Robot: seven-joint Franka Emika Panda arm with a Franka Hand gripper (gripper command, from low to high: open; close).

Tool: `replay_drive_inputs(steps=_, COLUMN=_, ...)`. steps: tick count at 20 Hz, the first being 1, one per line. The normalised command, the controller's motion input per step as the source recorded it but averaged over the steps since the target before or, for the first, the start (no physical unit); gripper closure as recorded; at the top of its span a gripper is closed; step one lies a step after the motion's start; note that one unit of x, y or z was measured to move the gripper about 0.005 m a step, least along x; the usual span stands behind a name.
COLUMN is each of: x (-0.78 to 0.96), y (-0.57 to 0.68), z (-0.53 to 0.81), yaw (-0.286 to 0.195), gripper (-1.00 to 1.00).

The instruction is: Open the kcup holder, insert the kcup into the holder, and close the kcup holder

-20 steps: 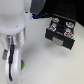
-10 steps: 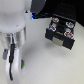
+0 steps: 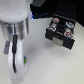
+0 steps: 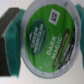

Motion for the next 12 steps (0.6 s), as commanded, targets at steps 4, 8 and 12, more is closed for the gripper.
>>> replay_drive_inputs(steps=4, x=0.0, y=0.59, z=0.66, yaw=0.035, gripper=1.0)
replay_drive_inputs(steps=8, x=0.0, y=0.62, z=0.55, yaw=0.031, gripper=1.0)
replay_drive_inputs(steps=12, x=-0.02, y=0.59, z=0.48, yaw=0.034, gripper=1.0)
